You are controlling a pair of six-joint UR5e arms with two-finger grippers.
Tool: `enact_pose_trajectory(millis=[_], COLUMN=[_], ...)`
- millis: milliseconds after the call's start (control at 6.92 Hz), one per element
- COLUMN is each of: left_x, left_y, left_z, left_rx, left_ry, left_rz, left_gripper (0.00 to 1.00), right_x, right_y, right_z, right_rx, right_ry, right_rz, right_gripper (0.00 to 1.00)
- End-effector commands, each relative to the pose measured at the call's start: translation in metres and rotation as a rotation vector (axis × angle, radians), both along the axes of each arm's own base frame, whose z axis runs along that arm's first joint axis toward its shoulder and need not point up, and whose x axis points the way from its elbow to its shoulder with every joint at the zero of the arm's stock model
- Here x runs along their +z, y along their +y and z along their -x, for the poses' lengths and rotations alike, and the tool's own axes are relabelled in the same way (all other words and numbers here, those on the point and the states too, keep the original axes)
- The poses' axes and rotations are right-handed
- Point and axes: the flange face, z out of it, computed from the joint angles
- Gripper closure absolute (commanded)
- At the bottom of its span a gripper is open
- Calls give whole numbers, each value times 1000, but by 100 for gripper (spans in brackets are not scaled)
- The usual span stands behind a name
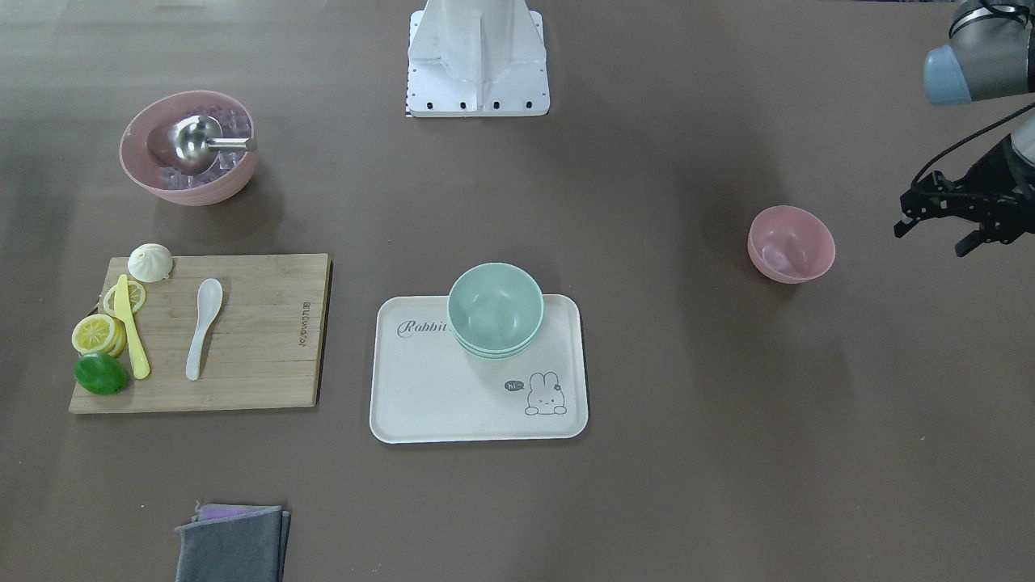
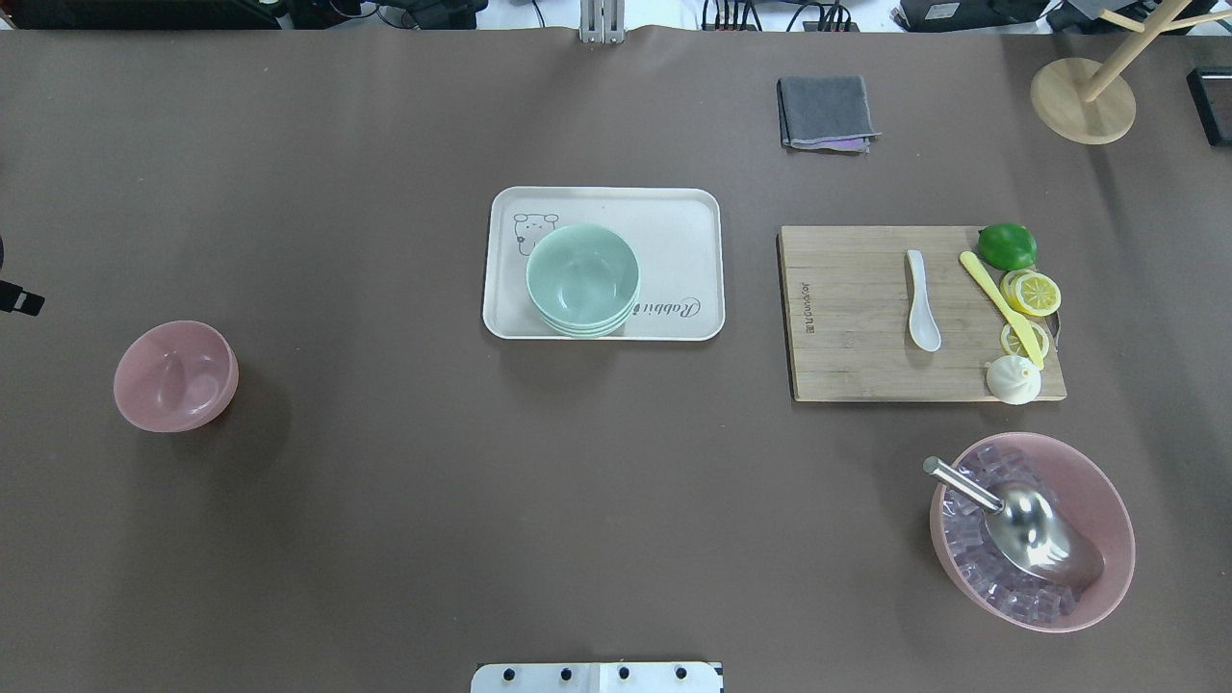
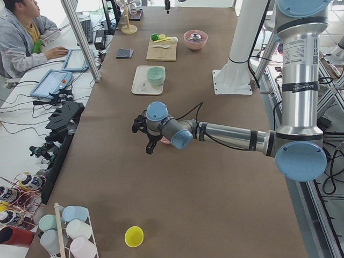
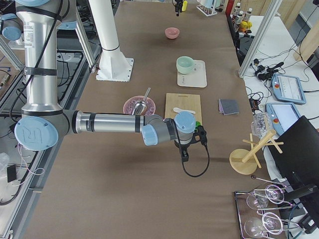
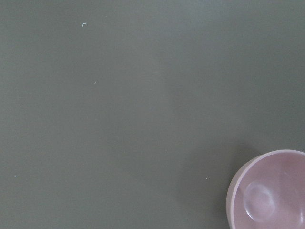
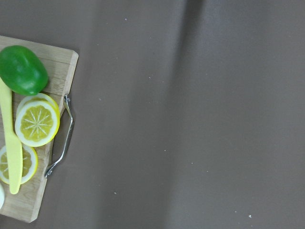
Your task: Stack pink bowl on green and place spoon
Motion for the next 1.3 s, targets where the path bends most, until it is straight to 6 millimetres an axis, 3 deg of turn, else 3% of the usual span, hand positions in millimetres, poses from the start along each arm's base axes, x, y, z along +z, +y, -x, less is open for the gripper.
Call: enact_pose_trajectory(millis=[0,1157], left_x=[2,5], left_y=[2,1], left_z=[1,-2], left_rx=[-7,-2], left_ry=[-6,-5], left_rz=[3,6], left_gripper=[2,3], right_x=[6,8], right_y=[5,4], right_z=[-10,-7], right_rx=[32,43], right_ry=[111,109], right_rz=[-18,4], right_gripper=[0,0])
